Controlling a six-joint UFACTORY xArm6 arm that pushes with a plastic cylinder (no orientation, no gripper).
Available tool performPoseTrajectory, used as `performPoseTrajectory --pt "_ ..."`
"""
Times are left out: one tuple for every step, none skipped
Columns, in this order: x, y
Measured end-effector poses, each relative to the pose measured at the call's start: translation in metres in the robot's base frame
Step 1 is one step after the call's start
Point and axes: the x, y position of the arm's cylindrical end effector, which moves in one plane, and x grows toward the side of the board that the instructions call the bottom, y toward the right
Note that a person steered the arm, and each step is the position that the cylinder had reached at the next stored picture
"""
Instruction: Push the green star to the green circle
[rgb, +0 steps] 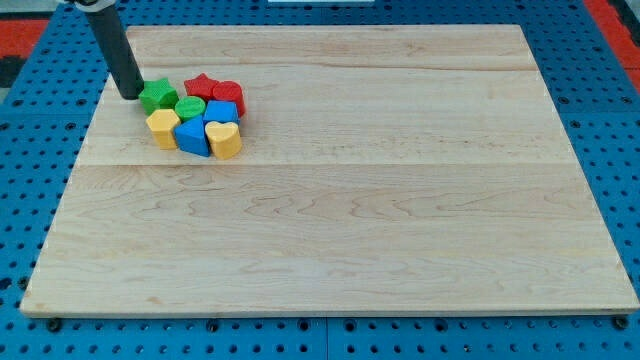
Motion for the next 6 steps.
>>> performPoseTrajectory --pt "-0.003 0.0" --pt "-0.033 0.0" --pt "-0.019 0.001" --pt "0.015 0.001" --pt "0.019 0.001" --pt "-0.012 0.001"
